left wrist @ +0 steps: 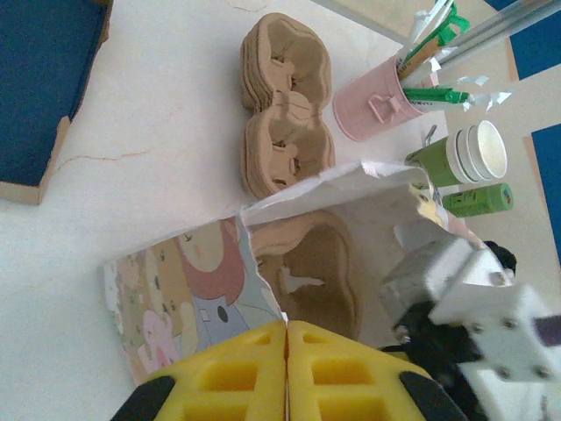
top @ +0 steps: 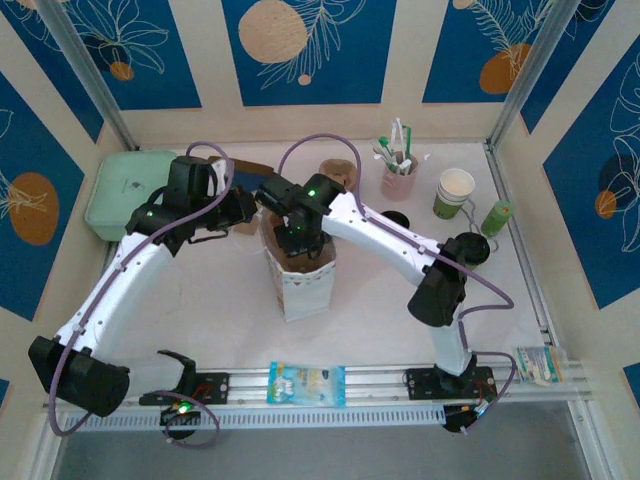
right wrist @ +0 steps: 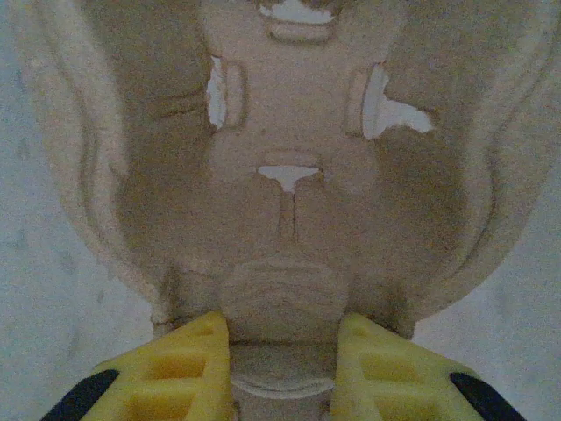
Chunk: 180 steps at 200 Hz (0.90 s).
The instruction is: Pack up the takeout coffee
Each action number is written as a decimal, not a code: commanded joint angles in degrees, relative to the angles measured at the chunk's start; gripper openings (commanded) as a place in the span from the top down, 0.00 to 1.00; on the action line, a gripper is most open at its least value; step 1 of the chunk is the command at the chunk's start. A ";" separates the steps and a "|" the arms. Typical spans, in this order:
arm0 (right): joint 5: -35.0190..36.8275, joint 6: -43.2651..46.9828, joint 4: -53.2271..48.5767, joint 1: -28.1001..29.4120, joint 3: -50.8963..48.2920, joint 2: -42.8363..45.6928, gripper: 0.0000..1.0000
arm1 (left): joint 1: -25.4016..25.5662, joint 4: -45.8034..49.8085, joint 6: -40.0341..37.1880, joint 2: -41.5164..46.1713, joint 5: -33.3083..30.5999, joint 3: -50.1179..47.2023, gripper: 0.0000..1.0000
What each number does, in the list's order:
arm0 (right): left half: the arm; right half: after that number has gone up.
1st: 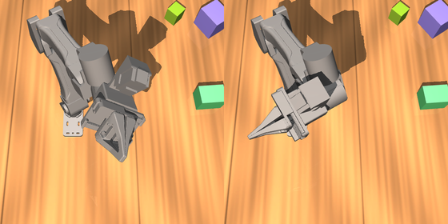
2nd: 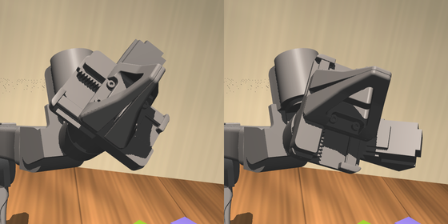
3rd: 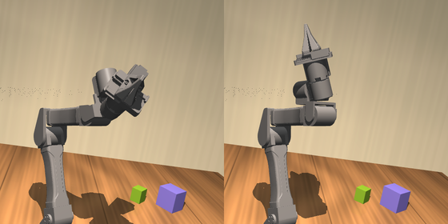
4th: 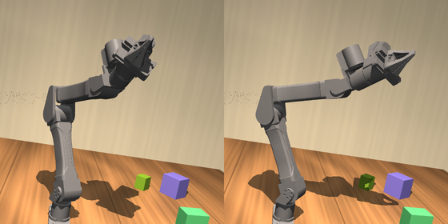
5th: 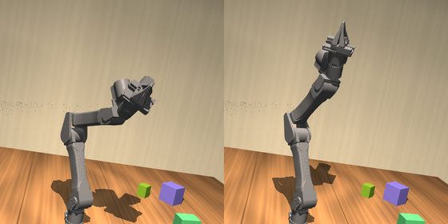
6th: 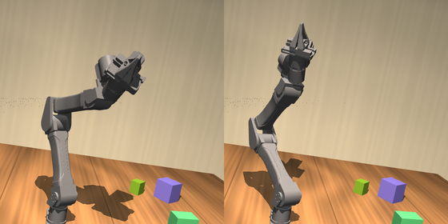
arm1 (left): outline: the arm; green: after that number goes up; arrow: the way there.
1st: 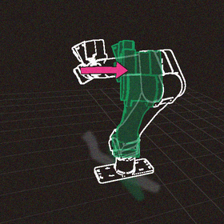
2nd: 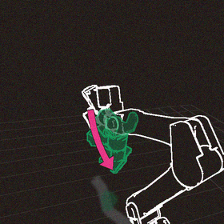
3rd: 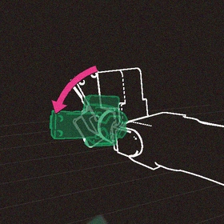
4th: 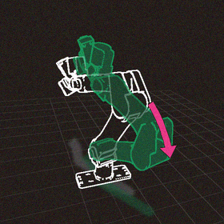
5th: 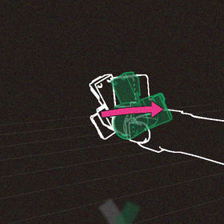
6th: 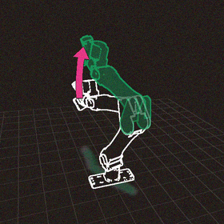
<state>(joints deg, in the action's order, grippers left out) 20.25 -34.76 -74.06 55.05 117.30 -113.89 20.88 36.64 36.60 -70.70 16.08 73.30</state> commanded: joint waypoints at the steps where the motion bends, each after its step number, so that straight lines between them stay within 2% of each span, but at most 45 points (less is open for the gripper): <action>1: -2.04 -1.61 0.25 -0.29 -0.82 0.67 0.74 | 0.65 -0.87 0.58 1.54 0.43 -0.70 0.90; 180: -3.82 -4.00 1.38 -0.78 -3.29 -2.57 0.74 | 1.75 -2.19 1.93 3.19 0.05 -2.74 0.90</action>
<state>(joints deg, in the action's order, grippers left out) 17.91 -37.19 -72.60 54.46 115.37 -115.42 21.91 35.53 37.69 -69.04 16.08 71.46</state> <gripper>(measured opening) 0.264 0.100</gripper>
